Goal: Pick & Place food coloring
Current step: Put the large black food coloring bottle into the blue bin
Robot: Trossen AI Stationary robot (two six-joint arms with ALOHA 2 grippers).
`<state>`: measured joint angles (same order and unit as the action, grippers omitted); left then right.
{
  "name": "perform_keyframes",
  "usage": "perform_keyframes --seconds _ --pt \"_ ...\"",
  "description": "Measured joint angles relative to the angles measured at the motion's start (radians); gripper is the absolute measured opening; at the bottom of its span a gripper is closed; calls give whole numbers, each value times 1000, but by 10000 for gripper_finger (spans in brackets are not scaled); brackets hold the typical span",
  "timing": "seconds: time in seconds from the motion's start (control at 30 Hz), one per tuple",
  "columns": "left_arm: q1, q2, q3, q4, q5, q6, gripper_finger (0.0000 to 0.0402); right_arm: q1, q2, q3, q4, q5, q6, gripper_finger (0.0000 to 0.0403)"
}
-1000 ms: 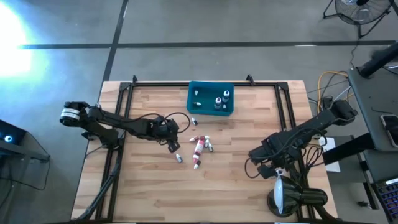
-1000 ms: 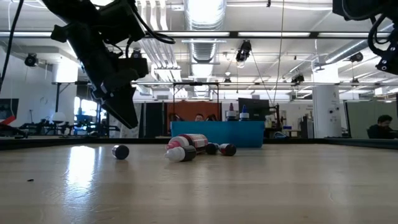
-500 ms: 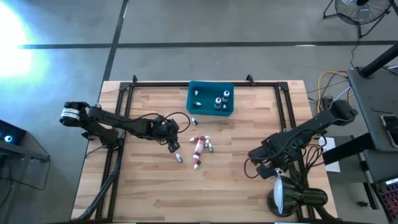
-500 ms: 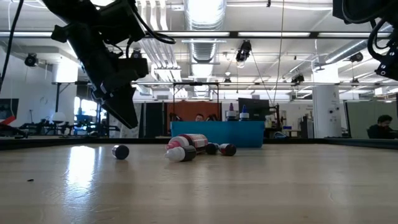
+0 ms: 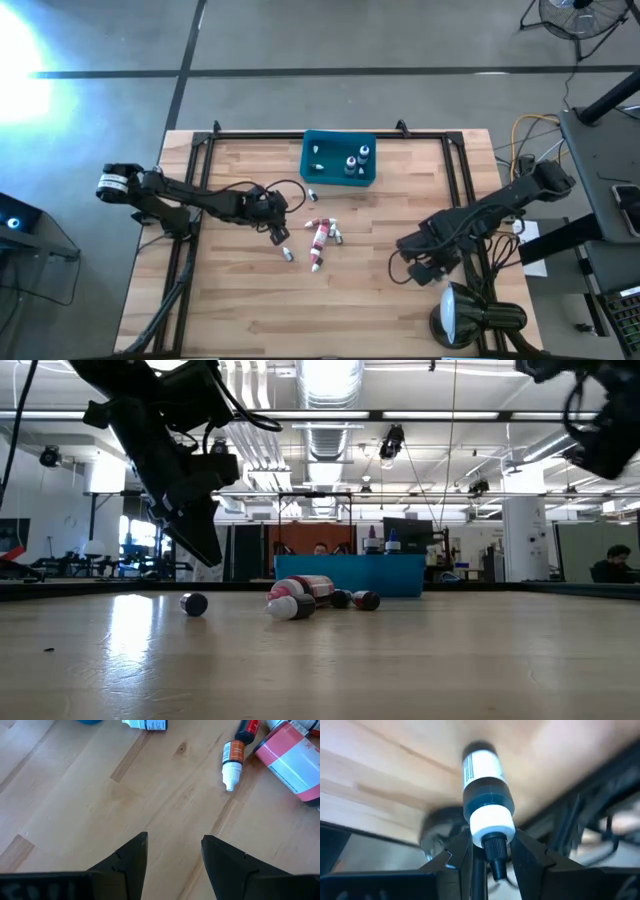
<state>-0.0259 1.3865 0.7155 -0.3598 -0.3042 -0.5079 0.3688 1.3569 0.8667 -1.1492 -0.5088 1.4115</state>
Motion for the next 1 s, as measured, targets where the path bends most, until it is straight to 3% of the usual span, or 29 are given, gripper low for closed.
perform_keyframes --seconds 0.17,0.4,0.53,0.63,0.77,1.0 --pt "0 0 0 -2 8 -23 163 -81 28 101 -3 229 -239 96" --pt "-2 0 0 -40 39 -110 163 -221 207 375 -194 573 -845 74" --pt "-5 -1 0 -62 60 -163 163 -303 315 557 -262 701 -1112 35" --pt "-13 -5 -1 -70 60 -194 163 -382 369 659 -264 675 -1214 10" --pt "-36 -5 -1 -71 55 -229 163 -487 414 699 -258 537 -1238 12" --pt "-64 -5 -4 -71 7 -263 163 -543 514 720 -7 454 -1368 64"
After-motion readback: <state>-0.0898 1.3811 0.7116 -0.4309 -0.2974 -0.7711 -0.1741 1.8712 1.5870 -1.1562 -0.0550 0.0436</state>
